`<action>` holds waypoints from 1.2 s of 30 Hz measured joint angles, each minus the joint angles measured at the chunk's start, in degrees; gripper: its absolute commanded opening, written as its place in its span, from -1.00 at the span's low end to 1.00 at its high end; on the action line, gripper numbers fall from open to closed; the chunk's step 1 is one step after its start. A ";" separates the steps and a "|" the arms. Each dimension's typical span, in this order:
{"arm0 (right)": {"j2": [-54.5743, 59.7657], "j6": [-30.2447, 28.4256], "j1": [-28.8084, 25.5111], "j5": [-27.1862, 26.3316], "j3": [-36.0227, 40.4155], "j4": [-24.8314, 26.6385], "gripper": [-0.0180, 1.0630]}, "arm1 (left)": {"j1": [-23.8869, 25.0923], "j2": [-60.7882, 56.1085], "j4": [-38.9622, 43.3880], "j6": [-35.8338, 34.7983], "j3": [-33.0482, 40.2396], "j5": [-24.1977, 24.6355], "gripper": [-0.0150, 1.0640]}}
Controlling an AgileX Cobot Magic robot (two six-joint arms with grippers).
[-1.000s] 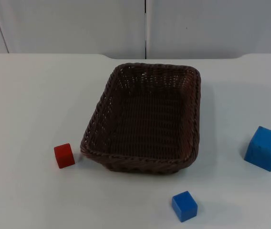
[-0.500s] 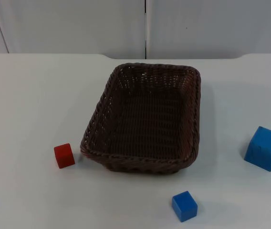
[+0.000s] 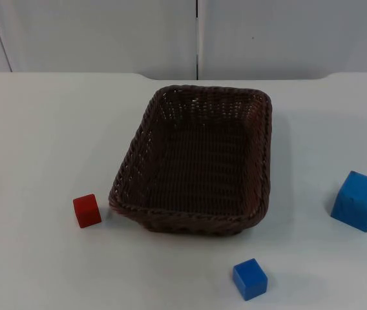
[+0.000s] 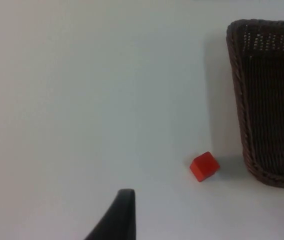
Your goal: Pick up the basket with the left hand and place the largest block into the basket with the right hand.
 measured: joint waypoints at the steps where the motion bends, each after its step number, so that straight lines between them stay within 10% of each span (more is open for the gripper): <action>1: 0.00 0.00 0.00 0.00 0.00 0.00 0.98 | 0.00 0.00 0.00 0.00 0.00 0.00 0.97; 36: 0.00 0.00 0.00 0.00 0.00 0.00 0.98 | -0.45 36.74 -7.98 9.79 -20.70 -4.39 0.97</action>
